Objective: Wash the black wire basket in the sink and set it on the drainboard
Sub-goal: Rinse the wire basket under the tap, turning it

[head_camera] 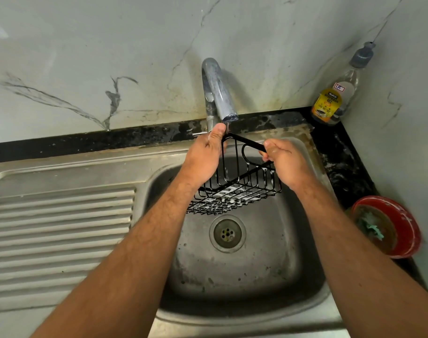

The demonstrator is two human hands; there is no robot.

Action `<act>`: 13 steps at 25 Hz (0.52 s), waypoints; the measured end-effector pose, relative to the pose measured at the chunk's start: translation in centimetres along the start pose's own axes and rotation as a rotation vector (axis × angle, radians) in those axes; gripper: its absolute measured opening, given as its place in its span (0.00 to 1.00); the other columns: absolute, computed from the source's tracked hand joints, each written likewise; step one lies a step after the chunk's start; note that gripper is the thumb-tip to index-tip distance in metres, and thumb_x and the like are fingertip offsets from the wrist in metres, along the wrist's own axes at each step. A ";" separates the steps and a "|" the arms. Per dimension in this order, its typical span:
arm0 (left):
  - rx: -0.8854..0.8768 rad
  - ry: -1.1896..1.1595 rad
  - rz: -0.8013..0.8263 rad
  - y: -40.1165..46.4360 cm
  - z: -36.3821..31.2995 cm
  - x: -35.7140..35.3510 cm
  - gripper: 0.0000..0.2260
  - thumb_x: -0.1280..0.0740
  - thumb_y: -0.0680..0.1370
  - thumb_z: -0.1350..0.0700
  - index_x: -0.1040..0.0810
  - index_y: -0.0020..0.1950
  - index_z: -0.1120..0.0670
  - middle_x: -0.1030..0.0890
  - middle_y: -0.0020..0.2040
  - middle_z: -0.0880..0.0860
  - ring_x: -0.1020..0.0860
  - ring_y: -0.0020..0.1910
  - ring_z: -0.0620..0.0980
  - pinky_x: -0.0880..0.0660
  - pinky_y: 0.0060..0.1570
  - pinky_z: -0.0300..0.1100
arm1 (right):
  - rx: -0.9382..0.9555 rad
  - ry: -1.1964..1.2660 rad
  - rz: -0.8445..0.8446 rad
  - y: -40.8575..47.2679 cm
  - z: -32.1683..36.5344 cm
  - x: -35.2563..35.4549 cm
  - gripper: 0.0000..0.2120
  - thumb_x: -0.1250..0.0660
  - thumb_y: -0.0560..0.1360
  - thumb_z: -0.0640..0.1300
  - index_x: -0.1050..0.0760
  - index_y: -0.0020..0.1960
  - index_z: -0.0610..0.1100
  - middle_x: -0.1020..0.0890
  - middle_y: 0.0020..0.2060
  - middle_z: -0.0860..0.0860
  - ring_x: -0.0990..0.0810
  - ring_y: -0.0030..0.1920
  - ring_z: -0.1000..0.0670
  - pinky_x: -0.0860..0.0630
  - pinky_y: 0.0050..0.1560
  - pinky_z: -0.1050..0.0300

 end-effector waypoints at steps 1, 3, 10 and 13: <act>-0.010 0.007 -0.006 -0.1 -0.1 0.0 0.30 0.49 0.84 0.37 0.24 0.40 0.60 0.29 0.30 0.48 0.29 0.28 0.43 0.27 0.39 0.41 | -0.006 0.012 -0.002 0.0 -0.2 0.0 0.18 0.43 0.84 0.42 0.26 0.37 0.42 0.25 0.36 0.48 0.27 0.41 0.50 0.33 0.47 0.53; -0.033 0.017 -0.027 -0.5 -0.4 0.1 0.29 0.49 0.85 0.39 0.27 0.36 0.58 0.34 0.27 0.46 0.33 0.26 0.38 0.24 0.38 0.46 | -0.006 0.015 0.002 0.0 -0.1 0.0 0.19 0.44 0.84 0.43 0.28 0.35 0.46 0.26 0.36 0.50 0.27 0.41 0.51 0.33 0.48 0.53; -0.045 -0.077 -0.118 -1.5 0.3 1.8 0.29 0.49 0.86 0.42 0.27 0.38 0.62 0.30 0.34 0.54 0.31 0.33 0.49 0.30 0.40 0.42 | 0.004 -0.043 0.008 0.2 1.6 -1.1 0.17 0.43 0.85 0.49 0.23 0.43 0.42 0.22 0.40 0.53 0.24 0.43 0.52 0.32 0.45 0.57; -0.061 -0.130 -0.175 -1.4 0.5 2.9 0.25 0.48 0.87 0.44 0.29 0.36 0.57 0.33 0.31 0.52 0.34 0.31 0.45 0.35 0.35 0.36 | 0.034 -0.084 0.047 0.3 3.0 -1.9 0.17 0.44 0.85 0.47 0.23 0.44 0.41 0.23 0.38 0.55 0.27 0.40 0.56 0.35 0.39 0.62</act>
Point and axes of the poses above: each hand's wrist, its own y-axis towards the middle knuckle, its own x-axis out of the back of the hand, z = x × y, the point moved 5 cm from there along y, towards the middle knuckle
